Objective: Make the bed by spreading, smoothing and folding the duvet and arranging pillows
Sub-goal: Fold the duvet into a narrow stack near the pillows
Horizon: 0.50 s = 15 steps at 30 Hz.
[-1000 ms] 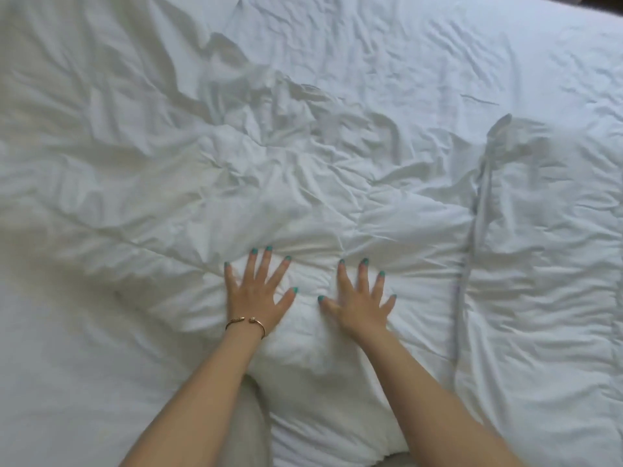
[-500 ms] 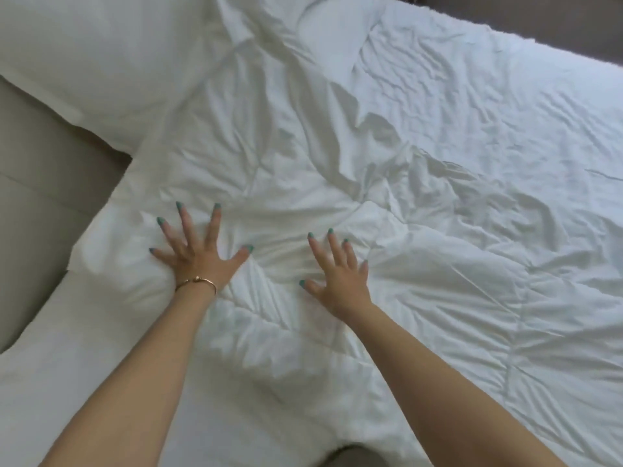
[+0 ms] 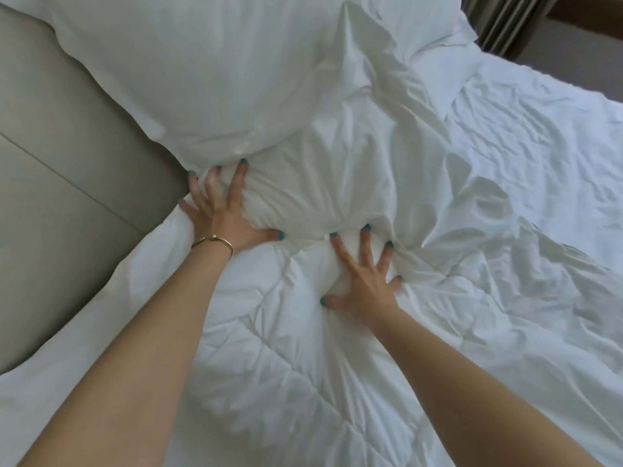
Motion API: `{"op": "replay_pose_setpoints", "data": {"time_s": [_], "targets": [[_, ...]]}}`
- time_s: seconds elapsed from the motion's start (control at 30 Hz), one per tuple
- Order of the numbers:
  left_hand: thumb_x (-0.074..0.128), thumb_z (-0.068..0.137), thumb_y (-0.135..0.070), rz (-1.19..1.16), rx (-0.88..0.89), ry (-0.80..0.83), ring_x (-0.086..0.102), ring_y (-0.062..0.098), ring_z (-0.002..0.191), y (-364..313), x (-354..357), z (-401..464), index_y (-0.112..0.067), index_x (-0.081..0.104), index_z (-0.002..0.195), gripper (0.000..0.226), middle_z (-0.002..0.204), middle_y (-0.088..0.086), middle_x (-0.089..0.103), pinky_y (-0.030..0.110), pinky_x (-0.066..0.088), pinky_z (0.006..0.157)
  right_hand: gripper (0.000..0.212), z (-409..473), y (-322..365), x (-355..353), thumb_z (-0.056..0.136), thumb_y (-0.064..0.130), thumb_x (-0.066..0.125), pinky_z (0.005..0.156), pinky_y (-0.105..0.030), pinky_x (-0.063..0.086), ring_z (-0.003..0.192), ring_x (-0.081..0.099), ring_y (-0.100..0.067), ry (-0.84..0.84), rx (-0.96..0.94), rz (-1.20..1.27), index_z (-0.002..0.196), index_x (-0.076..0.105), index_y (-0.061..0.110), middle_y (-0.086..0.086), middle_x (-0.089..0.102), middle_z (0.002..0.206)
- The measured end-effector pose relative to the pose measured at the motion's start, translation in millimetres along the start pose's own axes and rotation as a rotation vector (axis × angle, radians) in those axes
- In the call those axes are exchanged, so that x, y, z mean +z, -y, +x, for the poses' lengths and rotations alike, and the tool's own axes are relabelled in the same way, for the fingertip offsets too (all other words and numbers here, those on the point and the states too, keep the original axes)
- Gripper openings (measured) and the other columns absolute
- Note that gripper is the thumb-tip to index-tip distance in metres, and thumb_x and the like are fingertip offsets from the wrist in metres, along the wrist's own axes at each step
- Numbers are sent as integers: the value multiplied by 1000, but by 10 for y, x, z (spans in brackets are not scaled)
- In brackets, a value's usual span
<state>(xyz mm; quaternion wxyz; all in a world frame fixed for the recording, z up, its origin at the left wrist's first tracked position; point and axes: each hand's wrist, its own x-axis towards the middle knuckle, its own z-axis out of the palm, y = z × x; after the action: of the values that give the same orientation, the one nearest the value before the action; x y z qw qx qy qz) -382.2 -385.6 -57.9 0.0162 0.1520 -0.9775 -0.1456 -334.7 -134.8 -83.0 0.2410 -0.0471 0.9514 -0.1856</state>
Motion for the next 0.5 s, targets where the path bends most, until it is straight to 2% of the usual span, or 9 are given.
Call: {"op": "replay_pose_setpoints", "data": {"time_s": [0.07,0.1,0.2,0.3,0.4,0.5], "targets": [[68,27,-85,-71,57,-166,13,41,138,76,66,68,-42,9,146,140,147,11,14,61,25,107,122,68,-53,21,66,54,78,103,-79,7,139,-35,-37,46,-4,8,130,-24,69,19,-47,144],[71,25,-81,-134,70,-189,20,38,136,94,93,90,-39,12,145,140,146,12,17,57,32,105,122,101,-74,30,65,54,78,103,-79,7,138,-35,-36,60,-4,8,129,-25,70,19,-47,144],[88,29,-59,-327,61,-105,37,30,125,51,143,84,-36,14,143,139,141,11,17,43,43,102,122,169,-94,36,64,55,78,104,-77,6,138,-36,-35,96,-1,-4,128,-25,71,19,-45,145],[92,40,-49,-422,-57,91,51,26,111,-3,114,4,-41,13,137,126,134,7,29,34,44,98,121,188,-95,8,63,58,78,105,-77,7,138,-36,-35,166,10,-14,127,-24,71,20,-43,146],[82,50,-61,-198,-126,282,58,30,102,-108,-49,-59,-43,9,132,111,121,4,55,37,47,86,120,216,-139,-103,63,59,76,108,-74,8,138,-35,-37,236,-25,-15,128,-24,71,18,-41,148],[74,60,-62,-19,-110,352,59,31,105,-295,-338,-202,-41,8,138,105,116,2,60,37,46,86,118,68,-225,-366,68,54,78,117,-58,12,144,-18,-40,278,-83,-26,141,-15,61,9,-29,156]]}}
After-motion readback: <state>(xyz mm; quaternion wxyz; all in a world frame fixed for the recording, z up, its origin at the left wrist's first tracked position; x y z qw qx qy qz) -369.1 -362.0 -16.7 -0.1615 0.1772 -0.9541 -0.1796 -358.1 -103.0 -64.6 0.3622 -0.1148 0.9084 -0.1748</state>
